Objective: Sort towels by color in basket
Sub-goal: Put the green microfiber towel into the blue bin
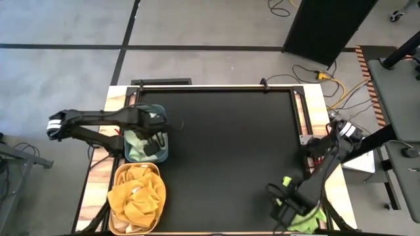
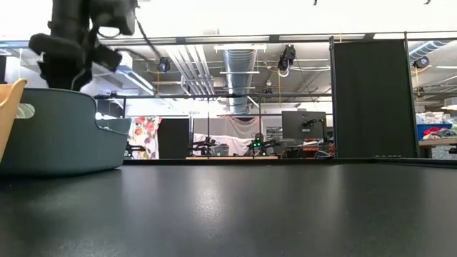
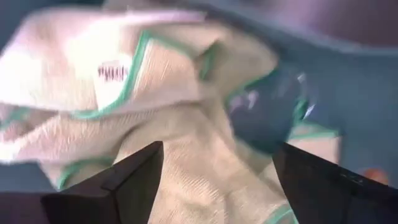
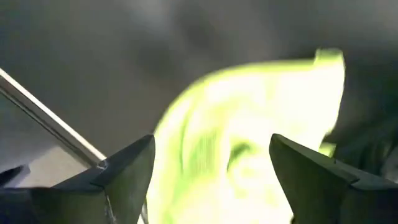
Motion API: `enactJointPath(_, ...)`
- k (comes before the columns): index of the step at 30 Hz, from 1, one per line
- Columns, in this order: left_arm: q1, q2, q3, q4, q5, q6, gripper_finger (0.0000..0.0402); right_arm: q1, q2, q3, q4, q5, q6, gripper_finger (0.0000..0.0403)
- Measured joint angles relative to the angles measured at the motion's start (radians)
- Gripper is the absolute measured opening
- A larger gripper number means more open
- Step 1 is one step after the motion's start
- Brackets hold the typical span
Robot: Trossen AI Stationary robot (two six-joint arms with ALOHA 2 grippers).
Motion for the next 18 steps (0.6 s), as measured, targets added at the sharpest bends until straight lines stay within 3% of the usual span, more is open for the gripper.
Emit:
enactJointPath(8, -0.002, -0.120, -0.001, 0.020, -0.001, 0.085, 0.0287, 0.082, 0.071, -0.005, -0.004, -0.187, 0.241, 0.0331)
enactJointPath(18, -0.002, -0.199, -0.002, 0.013, 0.079, 0.132, 0.0287, 0.094, 0.158, -0.072, 0.104, -0.192, 0.201, 0.0303)
